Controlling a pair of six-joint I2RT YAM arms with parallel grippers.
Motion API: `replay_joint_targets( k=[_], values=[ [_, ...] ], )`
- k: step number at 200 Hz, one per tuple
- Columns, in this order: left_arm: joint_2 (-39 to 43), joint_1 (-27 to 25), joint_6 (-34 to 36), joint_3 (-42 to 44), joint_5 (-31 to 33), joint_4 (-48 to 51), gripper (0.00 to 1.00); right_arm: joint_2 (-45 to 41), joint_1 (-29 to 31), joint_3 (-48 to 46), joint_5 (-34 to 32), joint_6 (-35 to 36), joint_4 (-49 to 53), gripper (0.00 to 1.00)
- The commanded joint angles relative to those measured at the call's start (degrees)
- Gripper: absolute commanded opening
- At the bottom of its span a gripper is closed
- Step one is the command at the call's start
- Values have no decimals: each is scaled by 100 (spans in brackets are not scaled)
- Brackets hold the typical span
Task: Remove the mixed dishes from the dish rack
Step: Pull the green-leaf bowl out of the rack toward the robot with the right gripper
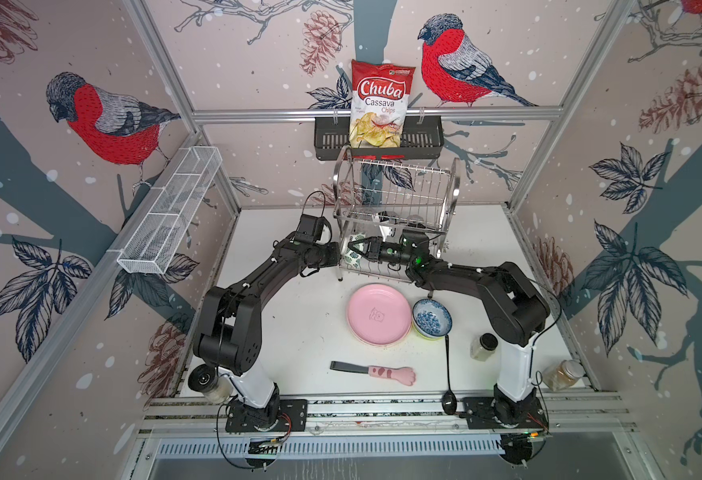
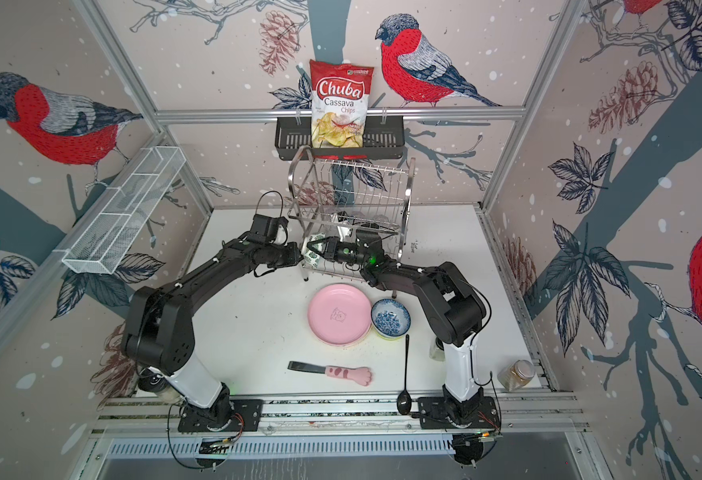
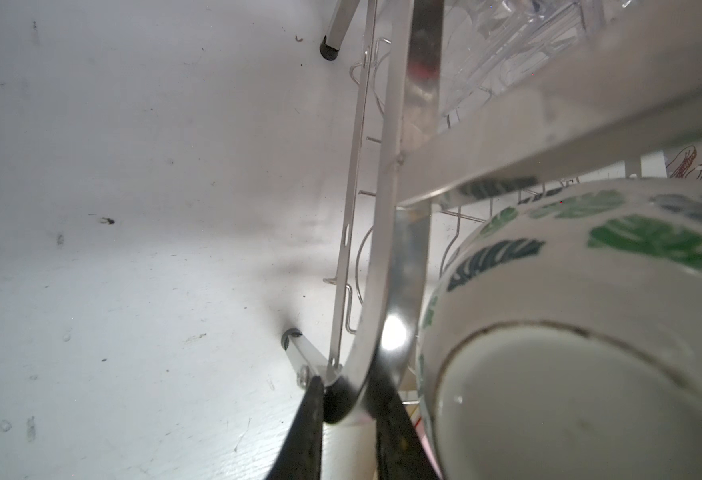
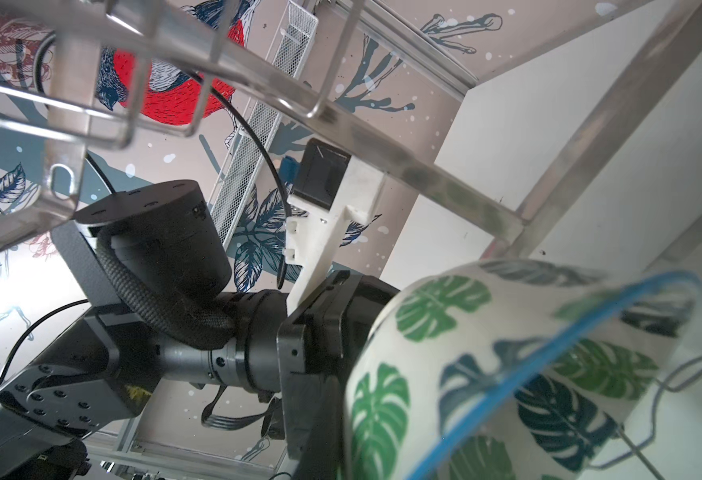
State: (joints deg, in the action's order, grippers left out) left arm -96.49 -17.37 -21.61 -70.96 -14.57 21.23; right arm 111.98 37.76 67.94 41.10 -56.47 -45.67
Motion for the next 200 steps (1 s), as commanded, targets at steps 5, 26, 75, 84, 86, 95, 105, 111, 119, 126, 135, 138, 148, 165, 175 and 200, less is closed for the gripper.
replay_joint_targets(
  k=[5, 26, 75, 84, 86, 95, 105, 111, 119, 126, 135, 138, 148, 165, 175, 200],
  values=[
    [24, 44, -385, 23, 196, 197, 19, -170, -12, 83, 179, 437, -44, 0],
    [62, 41, -403, 28, 149, 205, 19, -113, -76, 257, 320, 669, 426, 0],
    [226, 41, -476, 43, 51, 236, 20, -80, -293, 495, 483, 1095, 1108, 0],
    [257, 41, -496, 47, 34, 232, 22, -80, -342, 531, 544, 1128, 1183, 0],
    [259, 47, -499, 51, 33, 232, 22, -80, -351, 539, 562, 1135, 1194, 0],
    [279, 41, -517, 48, 20, 241, 24, -101, -386, 568, 596, 1182, 1288, 0],
    [301, 43, -531, 53, 16, 238, 25, -148, -401, 583, 601, 1275, 1417, 0],
    [305, 45, -538, 63, 8, 226, 26, -174, -401, 586, 596, 1347, 1513, 0],
    [321, 41, -568, 73, -1, 203, 28, -211, -388, 571, 583, 1425, 1627, 0],
    [325, 41, -588, 81, -22, 189, 30, -241, -377, 549, 586, 1477, 1697, 0],
    [328, 45, -614, 84, -42, 156, 32, -277, -364, 485, 587, 1496, 1719, 0],
    [322, 43, -623, 97, -67, 147, 32, -288, -358, 461, 587, 1506, 1718, 0],
    [310, 40, -655, 100, -118, 109, 33, -332, -344, 390, 588, 1516, 1717, 0],
    [280, 41, -717, 106, -184, 61, 36, -407, -322, 271, 584, 1524, 1725, 0],
    [271, 43, -746, 110, -212, 40, 39, -463, -307, 217, 582, 1546, 1740, 0],
    [322, 44, -755, 128, -209, 30, 46, -634, -245, 132, 555, 1661, 1907, 0]
  ],
)
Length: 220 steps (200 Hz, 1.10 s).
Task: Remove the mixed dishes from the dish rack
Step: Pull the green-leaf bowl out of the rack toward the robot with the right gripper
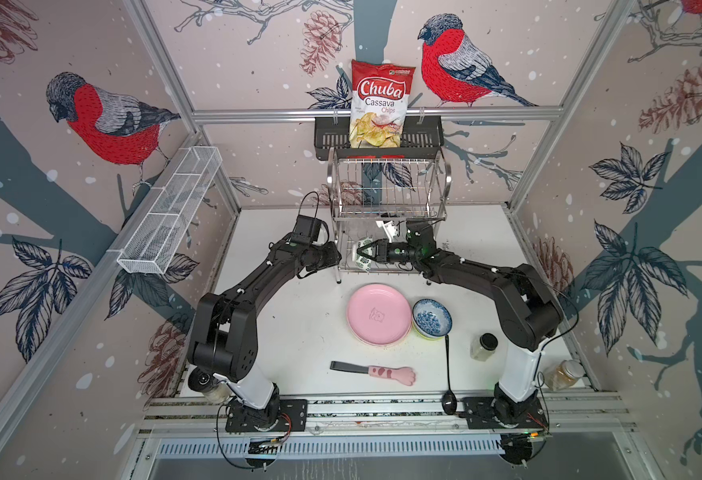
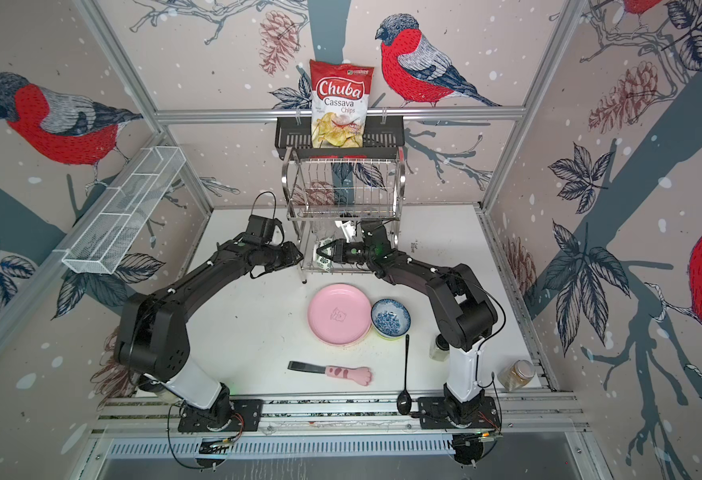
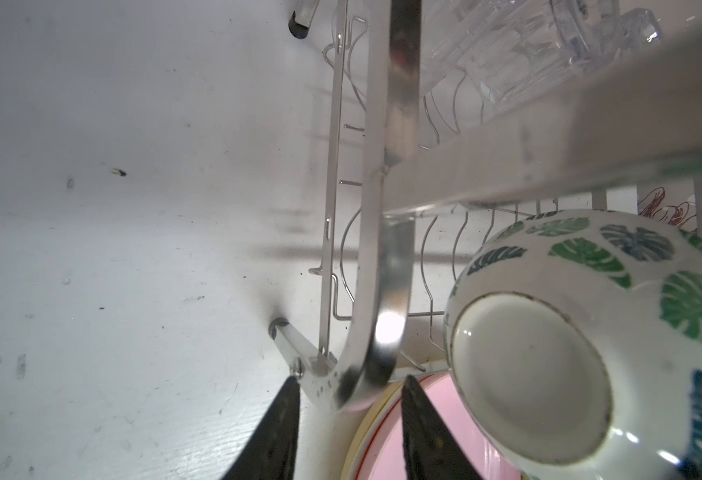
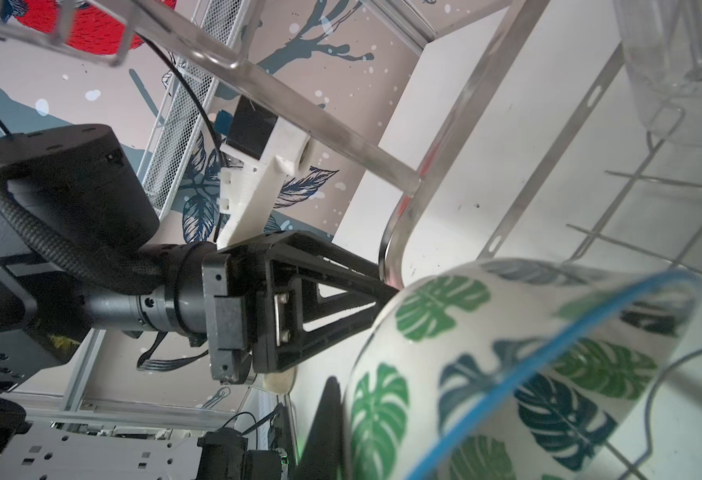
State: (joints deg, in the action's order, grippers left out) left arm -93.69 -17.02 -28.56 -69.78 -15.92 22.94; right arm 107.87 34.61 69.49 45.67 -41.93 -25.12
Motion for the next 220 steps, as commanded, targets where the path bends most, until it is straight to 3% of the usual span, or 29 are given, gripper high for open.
replay_joint_targets(
  k=[1, 56, 144, 220],
  values=[
    [47, 7, -57, 9, -71, -136, 47, -228, 75, -23, 94, 219, -136, 0],
    [212, 5, -26, 62, -7, -88, 54, -635, 489, -58, -335, 976, 868, 0],
    [562, 10, -54, 321, -34, -108, 57, -1391, 725, -727, -737, 1110, 1145, 0],
    [1403, 5, -87, 983, -23, -141, 62, -2557, 1352, -1219, -1878, 1362, 2214, 0]
  ],
)
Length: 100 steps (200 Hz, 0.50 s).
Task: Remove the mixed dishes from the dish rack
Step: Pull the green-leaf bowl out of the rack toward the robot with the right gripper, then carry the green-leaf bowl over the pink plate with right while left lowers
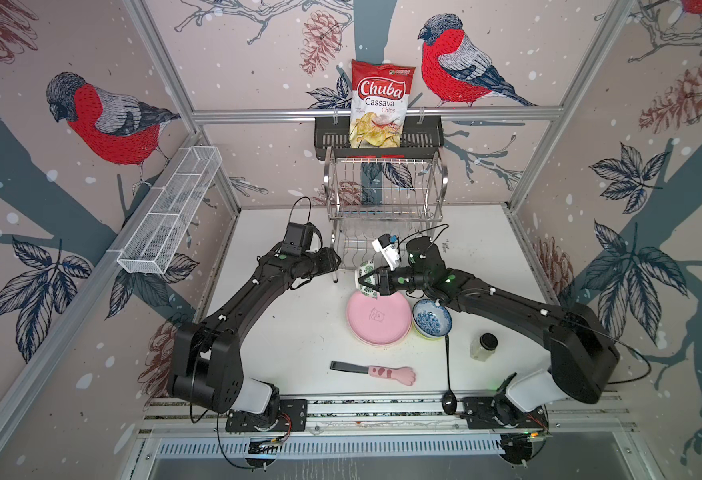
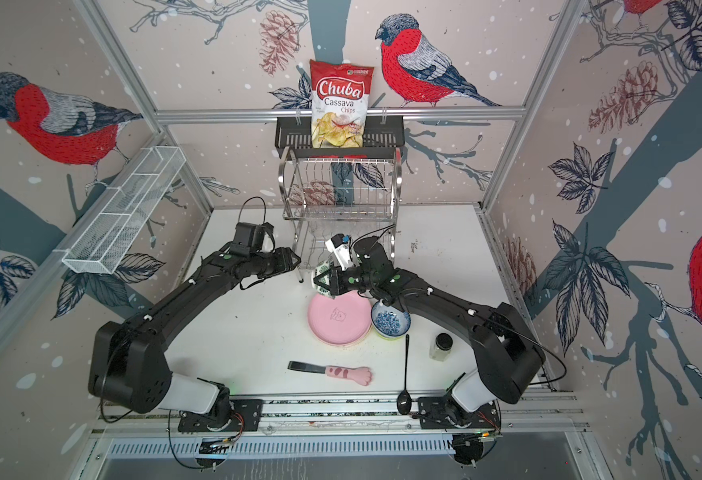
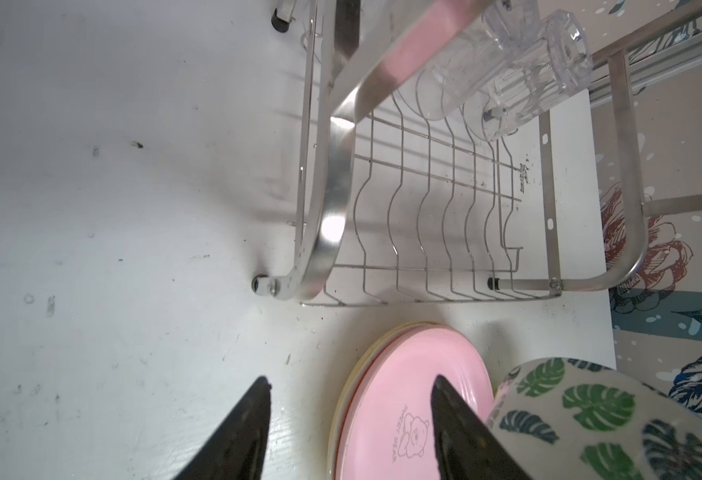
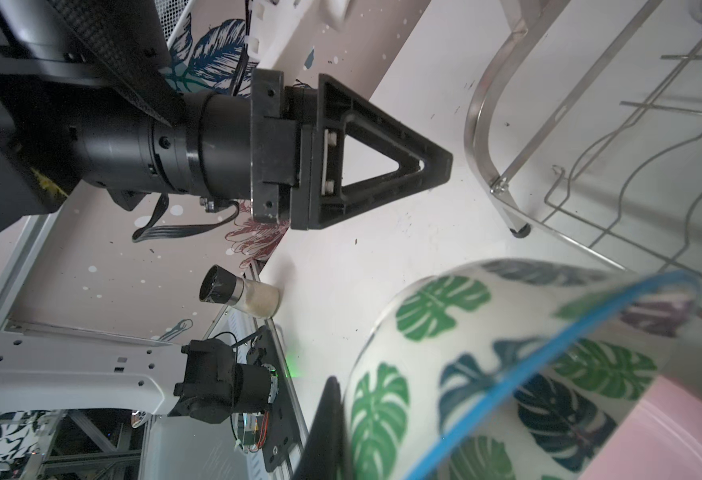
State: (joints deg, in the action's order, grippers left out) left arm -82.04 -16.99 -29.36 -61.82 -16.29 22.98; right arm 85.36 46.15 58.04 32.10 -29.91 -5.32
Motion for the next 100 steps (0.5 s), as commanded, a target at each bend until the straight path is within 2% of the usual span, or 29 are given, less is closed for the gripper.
replay_joint_targets(
  k=[1, 56, 100],
  values=[
    [257, 3, -7, 197, 18, -145, 62, -321, 204, -78, -547, 161, 251, 0],
    [1021, 11, 44, 737, -25, -106, 64, -1327, 1107, -445, -2002, 61, 1080, 0],
    [1328, 6, 283, 541, -400, 321, 70, -1890, 1939, -473, -3177, -32, 1901, 0]
  ],
)
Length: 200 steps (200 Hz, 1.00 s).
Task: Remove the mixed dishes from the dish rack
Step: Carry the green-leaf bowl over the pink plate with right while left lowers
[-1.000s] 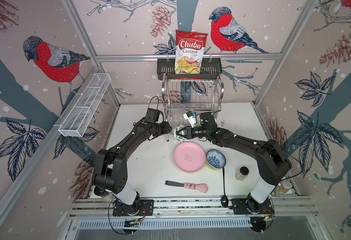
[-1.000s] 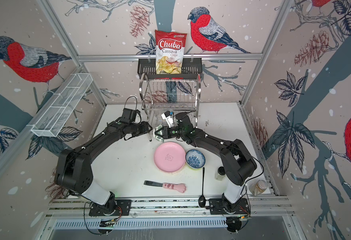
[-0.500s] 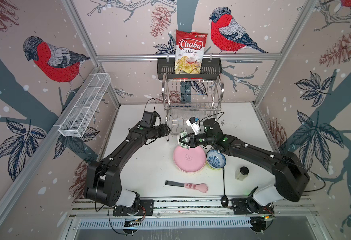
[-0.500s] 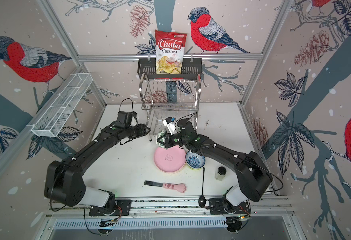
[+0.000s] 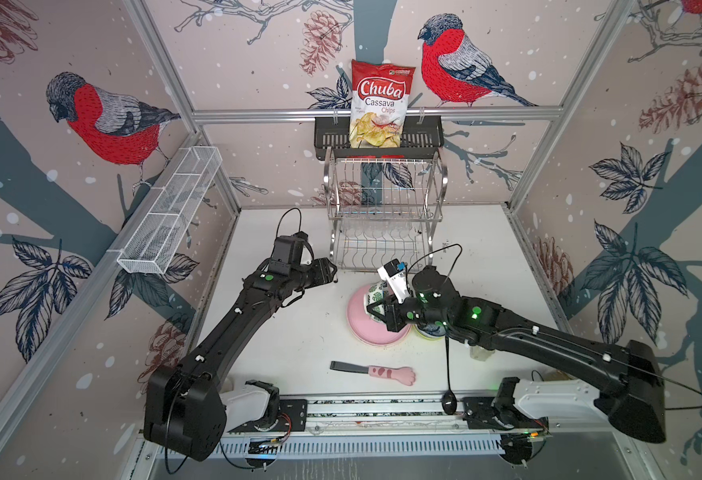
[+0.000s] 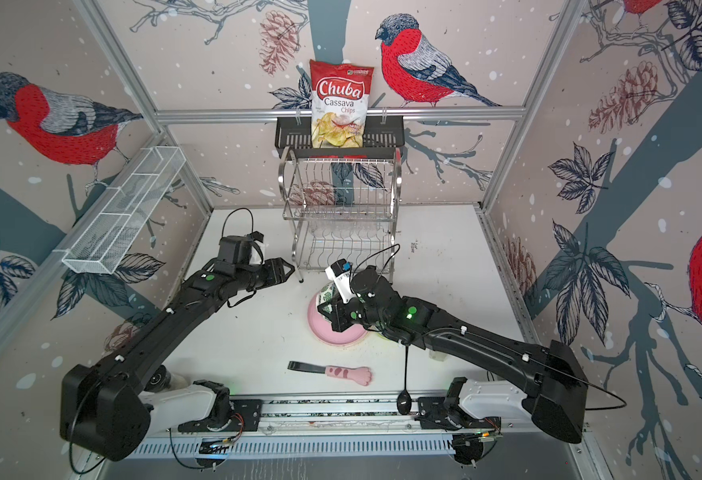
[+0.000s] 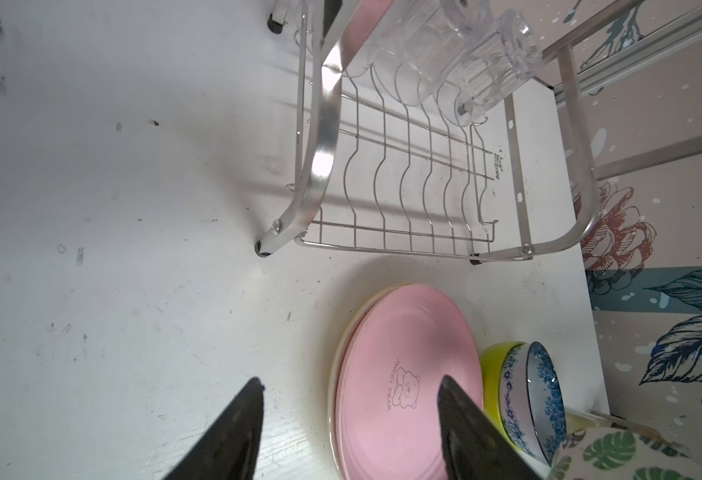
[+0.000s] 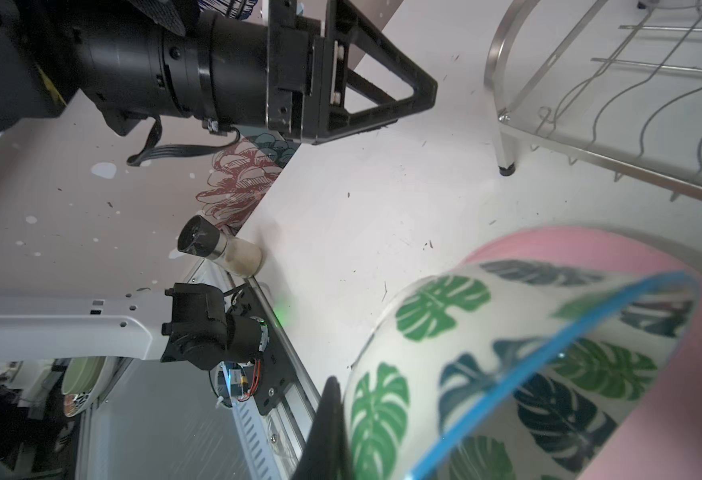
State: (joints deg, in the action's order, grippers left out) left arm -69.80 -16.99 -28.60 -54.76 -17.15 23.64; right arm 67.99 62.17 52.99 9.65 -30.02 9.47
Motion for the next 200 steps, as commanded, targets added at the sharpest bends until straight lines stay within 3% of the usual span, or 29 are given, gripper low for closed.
replay_joint_targets(
  k=[1, 39, 79, 107, 160, 200],
  values=[
    [106, 9, 210, -175, -333, 273, 70, -158, 356, 34, -958, -21, 440, 0],
    [157, -144, 616, -794, -370, 1178, 82, -7, 962, 339, -1770, 64, 1318, 0],
    [-18, -1069, 890, -1347, 228, 1966, 88, 356, 1255, 755, -2516, 407, 2151, 0],
    [-180, -1257, 826, -1300, 112, 2087, 89, 780, 1339, 1033, -2950, 783, 2530, 0],
    [-493, -1310, 804, -1468, -416, 2102, 89, 1770, 1504, 1895, -3298, 1803, 3251, 0],
    [-871, -1311, 926, -1859, -284, 2169, 90, 2191, 1664, 2313, -3146, 2197, 3517, 0]
  ],
)
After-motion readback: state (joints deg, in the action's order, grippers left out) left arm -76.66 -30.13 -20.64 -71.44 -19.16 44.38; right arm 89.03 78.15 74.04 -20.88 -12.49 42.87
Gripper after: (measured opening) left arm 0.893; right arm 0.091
